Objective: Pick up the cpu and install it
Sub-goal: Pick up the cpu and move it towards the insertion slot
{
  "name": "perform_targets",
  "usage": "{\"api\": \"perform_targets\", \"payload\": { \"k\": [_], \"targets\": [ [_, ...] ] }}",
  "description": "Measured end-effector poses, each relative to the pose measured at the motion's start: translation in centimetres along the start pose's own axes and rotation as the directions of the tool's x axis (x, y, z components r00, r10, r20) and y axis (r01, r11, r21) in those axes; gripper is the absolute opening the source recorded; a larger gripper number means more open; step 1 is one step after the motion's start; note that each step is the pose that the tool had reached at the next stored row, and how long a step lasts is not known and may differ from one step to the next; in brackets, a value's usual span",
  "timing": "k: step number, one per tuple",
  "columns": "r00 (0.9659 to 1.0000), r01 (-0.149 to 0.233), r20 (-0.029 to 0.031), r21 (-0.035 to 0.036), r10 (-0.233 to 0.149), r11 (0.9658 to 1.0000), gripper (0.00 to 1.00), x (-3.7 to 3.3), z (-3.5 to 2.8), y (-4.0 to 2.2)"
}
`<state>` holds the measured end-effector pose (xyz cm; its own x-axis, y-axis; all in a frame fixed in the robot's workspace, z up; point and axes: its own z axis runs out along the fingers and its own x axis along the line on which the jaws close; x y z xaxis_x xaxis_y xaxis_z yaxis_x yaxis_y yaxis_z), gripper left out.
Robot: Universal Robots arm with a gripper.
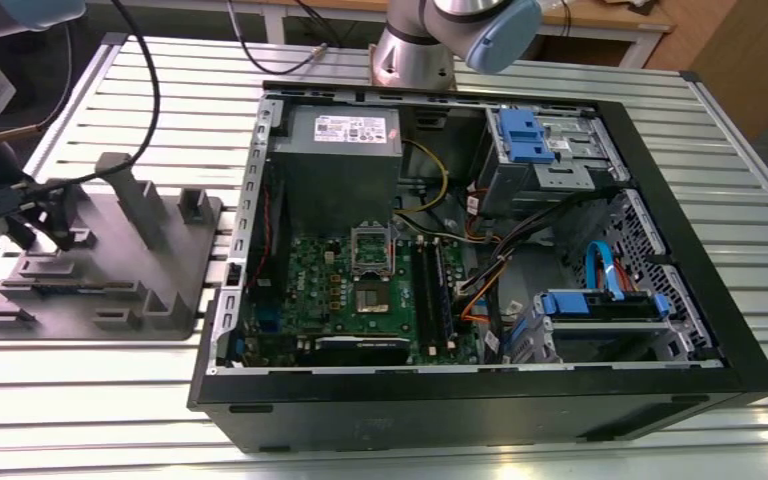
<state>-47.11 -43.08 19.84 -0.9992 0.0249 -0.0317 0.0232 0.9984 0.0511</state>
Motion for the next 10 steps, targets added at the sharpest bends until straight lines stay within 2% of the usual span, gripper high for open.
{"api": "perform_targets", "payload": {
  "k": [10],
  "targets": [
    [1.0000, 0.000, 0.0001, 0.0000, 0.000, 1.0000, 0.47, -0.06, -1.97, 0.10]
  ]
}}
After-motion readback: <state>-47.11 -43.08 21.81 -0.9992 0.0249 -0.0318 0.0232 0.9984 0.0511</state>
